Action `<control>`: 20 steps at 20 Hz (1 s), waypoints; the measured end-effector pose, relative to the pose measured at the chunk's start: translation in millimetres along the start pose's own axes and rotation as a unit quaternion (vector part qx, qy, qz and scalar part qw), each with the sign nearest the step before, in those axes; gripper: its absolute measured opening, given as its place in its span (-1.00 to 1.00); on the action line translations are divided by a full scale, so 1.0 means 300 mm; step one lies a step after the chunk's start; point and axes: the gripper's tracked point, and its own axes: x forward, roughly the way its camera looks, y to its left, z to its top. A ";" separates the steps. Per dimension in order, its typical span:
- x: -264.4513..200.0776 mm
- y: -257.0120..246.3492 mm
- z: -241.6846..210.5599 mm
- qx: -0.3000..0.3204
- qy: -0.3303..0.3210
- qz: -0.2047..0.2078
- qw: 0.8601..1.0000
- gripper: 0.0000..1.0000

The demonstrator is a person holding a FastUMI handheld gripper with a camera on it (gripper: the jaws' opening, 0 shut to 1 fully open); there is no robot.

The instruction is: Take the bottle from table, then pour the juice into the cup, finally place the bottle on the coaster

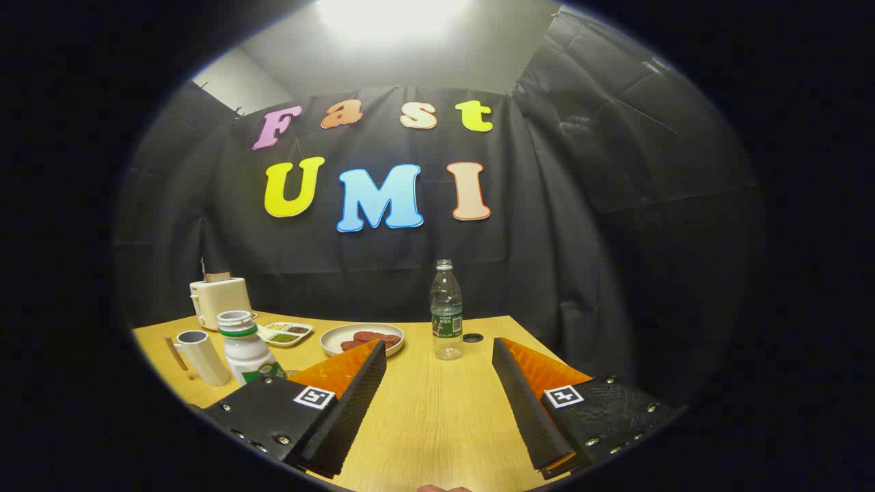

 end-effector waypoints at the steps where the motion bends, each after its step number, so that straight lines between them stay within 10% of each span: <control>1: -0.029 0.019 0.013 -0.005 0.001 0.002 1.000 0.92; 20: -0.231 0.360 -0.023 0.002 0.020 0.096 0.995 0.92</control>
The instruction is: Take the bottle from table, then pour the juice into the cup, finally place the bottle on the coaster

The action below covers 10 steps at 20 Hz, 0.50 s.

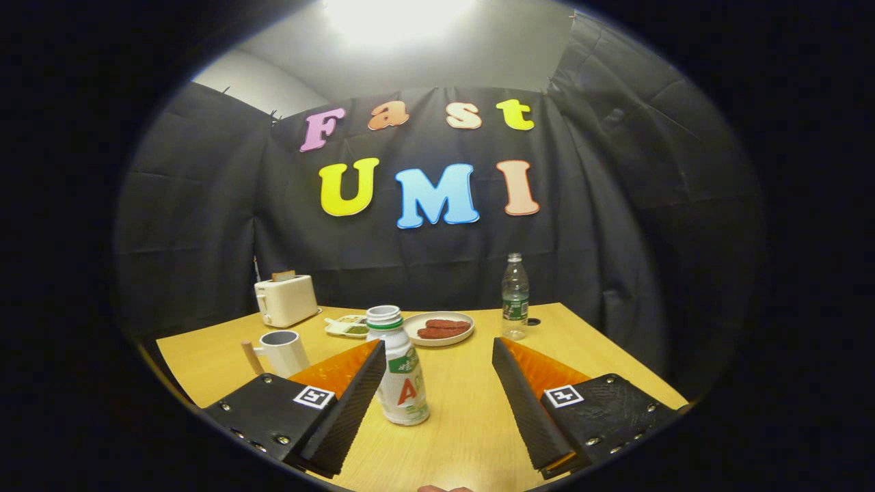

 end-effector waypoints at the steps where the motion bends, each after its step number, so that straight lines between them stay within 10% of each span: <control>1: 0.013 0.019 -0.023 -0.006 0.005 0.004 1.000 0.92; 10: 0.167 0.140 -0.132 0.001 0.014 0.005 1.000 0.92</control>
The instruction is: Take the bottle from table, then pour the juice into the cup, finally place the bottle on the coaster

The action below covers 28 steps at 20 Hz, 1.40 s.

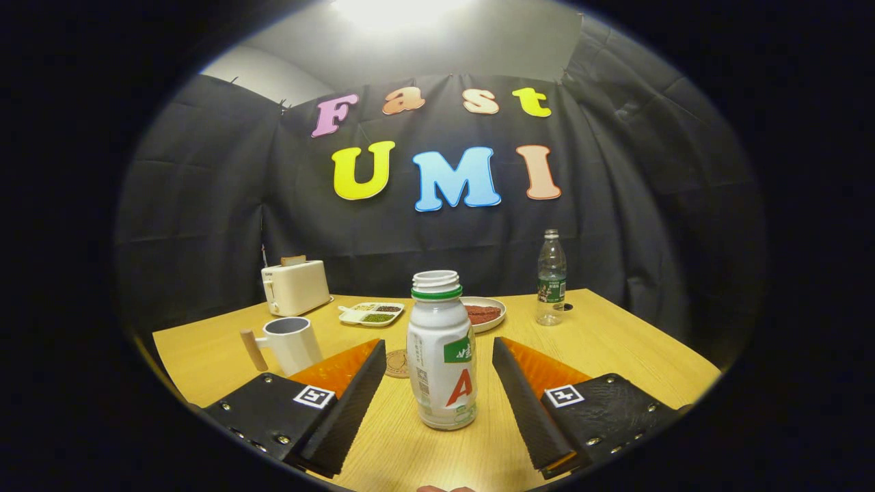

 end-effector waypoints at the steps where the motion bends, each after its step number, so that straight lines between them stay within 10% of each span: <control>1: 0.016 0.005 -0.003 0.003 0.000 -0.001 1.000 0.92; 13: 0.198 -0.016 -0.075 -0.015 0.014 -0.055 0.998 0.91; 14: 0.201 -0.016 -0.080 -0.017 0.015 -0.056 0.998 0.53; 28: 0.240 0.126 0.049 -0.166 0.022 0.003 0.986 0.50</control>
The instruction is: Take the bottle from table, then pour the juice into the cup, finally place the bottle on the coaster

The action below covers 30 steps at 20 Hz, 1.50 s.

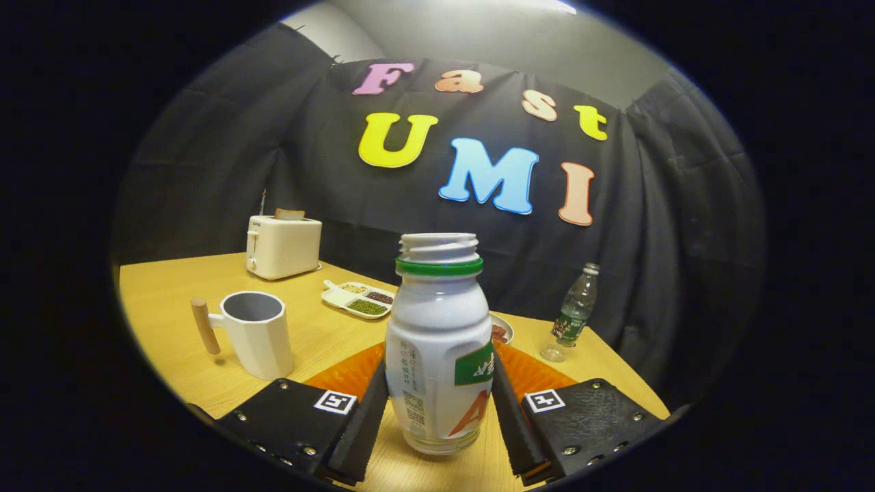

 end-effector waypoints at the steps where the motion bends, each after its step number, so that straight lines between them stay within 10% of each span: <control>1: 0.002 0.012 0.009 -0.013 0.001 0.005 1.000 0.50; 15: 0.072 0.200 0.100 -0.156 -0.012 0.054 0.986 0.43; 30: 0.153 0.268 0.115 -0.383 0.013 0.028 0.923 0.43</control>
